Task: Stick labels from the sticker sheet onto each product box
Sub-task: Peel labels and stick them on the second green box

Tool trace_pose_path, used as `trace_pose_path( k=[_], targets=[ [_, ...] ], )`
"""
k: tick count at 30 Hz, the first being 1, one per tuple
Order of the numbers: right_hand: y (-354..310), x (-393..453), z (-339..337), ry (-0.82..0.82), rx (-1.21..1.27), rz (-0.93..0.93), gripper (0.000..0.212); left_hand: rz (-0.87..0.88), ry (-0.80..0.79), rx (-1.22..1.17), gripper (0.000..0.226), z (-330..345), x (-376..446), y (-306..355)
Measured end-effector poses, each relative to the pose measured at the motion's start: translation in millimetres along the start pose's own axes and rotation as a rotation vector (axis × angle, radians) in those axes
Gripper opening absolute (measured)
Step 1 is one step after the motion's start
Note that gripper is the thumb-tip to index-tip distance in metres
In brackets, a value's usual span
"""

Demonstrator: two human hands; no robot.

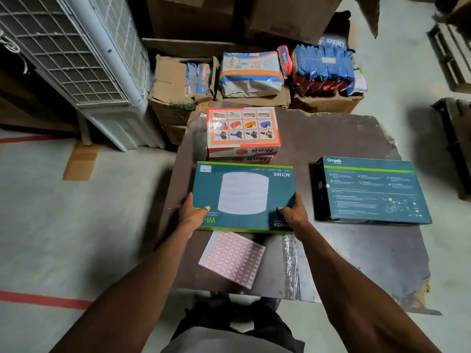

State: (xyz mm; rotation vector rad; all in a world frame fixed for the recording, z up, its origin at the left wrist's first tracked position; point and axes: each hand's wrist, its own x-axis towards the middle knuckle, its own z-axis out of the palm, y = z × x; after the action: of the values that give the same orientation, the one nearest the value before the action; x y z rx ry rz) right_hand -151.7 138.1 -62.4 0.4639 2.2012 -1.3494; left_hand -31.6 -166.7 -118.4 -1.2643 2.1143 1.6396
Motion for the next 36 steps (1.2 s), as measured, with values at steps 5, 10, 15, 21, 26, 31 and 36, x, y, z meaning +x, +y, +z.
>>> trace_pose_path(
  k=[5,10,15,21,26,31,36],
  targets=[
    [1,8,10,0.003,-0.106,-0.022,0.078,-0.014,0.049,0.298,0.122,11,-29,33],
    [0,2,13,-0.035,-0.367,-0.116,0.094,0.194,0.043,0.578,0.094,17,-35,38],
    [-2,-8,19,-0.14,-0.852,-0.262,0.091,0.308,-0.049,0.971,0.087,25,-42,45],
    [-1,-3,21,-0.196,-0.936,-0.202,0.097,0.274,-0.102,0.979,0.104,26,-38,39],
    [-6,-5,23,-0.197,-0.95,-0.185,0.096,0.267,-0.104,0.976,0.102,26,-38,42],
    [-3,-34,32,-0.033,-0.913,-0.357,0.068,0.404,0.043,1.008,0.085,31,-58,31],
    [33,-88,45,0.12,-0.747,-0.736,0.022,0.663,0.284,0.743,0.036,39,-106,-22]
  ],
)
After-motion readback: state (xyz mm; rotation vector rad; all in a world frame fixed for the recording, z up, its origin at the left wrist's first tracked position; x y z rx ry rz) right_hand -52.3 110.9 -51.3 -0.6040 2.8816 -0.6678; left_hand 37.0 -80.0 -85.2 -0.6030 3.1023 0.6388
